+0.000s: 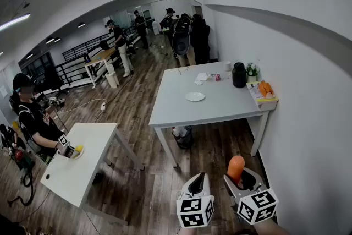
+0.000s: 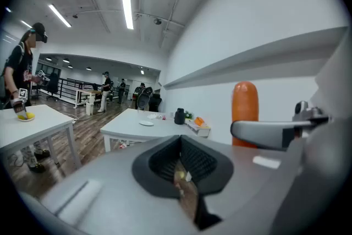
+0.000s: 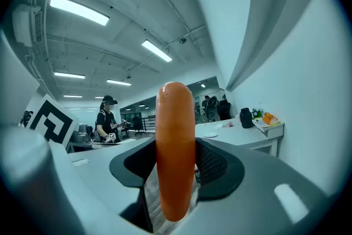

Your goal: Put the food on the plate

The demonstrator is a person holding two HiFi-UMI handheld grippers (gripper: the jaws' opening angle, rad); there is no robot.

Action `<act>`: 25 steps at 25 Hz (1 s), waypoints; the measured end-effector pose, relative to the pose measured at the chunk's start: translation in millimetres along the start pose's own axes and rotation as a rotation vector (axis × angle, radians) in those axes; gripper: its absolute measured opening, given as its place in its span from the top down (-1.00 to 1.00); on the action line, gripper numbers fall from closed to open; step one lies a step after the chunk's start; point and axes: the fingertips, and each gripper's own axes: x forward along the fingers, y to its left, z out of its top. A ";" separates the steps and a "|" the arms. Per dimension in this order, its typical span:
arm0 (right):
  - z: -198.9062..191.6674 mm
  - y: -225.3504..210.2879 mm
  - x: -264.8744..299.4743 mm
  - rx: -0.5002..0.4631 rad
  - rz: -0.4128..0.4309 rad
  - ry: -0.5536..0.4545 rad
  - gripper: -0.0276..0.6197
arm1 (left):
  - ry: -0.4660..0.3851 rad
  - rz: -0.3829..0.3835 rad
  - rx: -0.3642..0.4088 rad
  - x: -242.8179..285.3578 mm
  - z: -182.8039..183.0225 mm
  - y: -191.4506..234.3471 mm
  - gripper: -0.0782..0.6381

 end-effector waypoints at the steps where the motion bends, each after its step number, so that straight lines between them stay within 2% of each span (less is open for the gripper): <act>1: -3.9 4.2 2.1 0.006 0.001 0.004 0.25 | 0.009 0.004 0.001 -1.7 -3.2 5.4 0.76; 7: -12.3 25.7 24.8 0.024 0.024 0.020 0.25 | 0.034 0.015 -0.031 -4.5 -9.2 37.2 0.76; 13: -19.6 21.4 71.1 0.045 0.046 0.045 0.25 | 0.061 0.060 -0.058 21.5 -12.3 76.2 0.76; 20: -17.7 -21.4 171.7 0.038 0.075 0.056 0.25 | 0.054 0.088 -0.049 113.4 -2.7 128.0 0.76; 25: 9.1 -61.3 267.9 0.022 0.093 0.046 0.25 | 0.009 0.107 -0.038 200.6 38.1 169.0 0.76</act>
